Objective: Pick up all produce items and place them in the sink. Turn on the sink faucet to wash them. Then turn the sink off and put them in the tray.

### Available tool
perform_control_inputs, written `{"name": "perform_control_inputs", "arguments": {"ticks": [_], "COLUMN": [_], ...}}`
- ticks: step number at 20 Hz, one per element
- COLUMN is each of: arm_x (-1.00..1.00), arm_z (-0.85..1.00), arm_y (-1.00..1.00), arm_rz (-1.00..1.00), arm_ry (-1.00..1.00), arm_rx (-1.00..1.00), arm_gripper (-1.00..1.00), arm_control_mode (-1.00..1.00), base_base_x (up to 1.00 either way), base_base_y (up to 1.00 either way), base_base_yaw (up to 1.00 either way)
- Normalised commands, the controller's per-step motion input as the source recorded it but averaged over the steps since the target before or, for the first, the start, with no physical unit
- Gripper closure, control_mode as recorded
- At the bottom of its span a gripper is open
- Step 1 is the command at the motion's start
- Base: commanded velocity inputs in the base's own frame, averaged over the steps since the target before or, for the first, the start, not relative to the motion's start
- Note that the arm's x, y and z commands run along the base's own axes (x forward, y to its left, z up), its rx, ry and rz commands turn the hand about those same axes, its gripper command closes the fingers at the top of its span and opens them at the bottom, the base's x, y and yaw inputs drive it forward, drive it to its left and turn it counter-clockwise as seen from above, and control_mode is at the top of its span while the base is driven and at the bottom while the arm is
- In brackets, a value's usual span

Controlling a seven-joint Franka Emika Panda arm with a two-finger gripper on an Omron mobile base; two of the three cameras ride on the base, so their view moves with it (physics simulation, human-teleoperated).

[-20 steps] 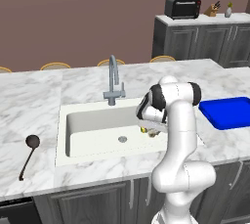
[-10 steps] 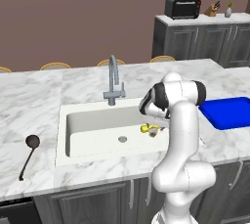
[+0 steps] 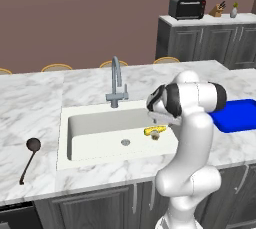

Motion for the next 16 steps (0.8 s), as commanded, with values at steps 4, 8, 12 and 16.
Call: {"name": "perform_control_inputs", "arguments": {"ticks": [4, 8, 12, 16], "arm_x": [-0.04, 0.00, 0.00, 0.00], "arm_z": [0.76, 0.53, 0.42, 0.41], "arm_y": [0.00, 0.15, 0.24, 0.25], "arm_rz": [0.07, 0.22, 0.31, 0.30], "arm_ry": [-0.07, -0.03, -0.06, -0.09], "arm_rx": [0.01, 0.05, 0.08, 0.09], "arm_gripper": [-1.00, -1.00, -1.00, -1.00], "arm_control_mode": [-1.00, -1.00, -1.00, -1.00], "base_base_x": [0.00, 0.00, 0.00, 0.00], "base_base_y": [0.00, 0.00, 0.00, 0.00], "base_base_yaw": [0.00, 0.00, 0.00, 0.00]}}
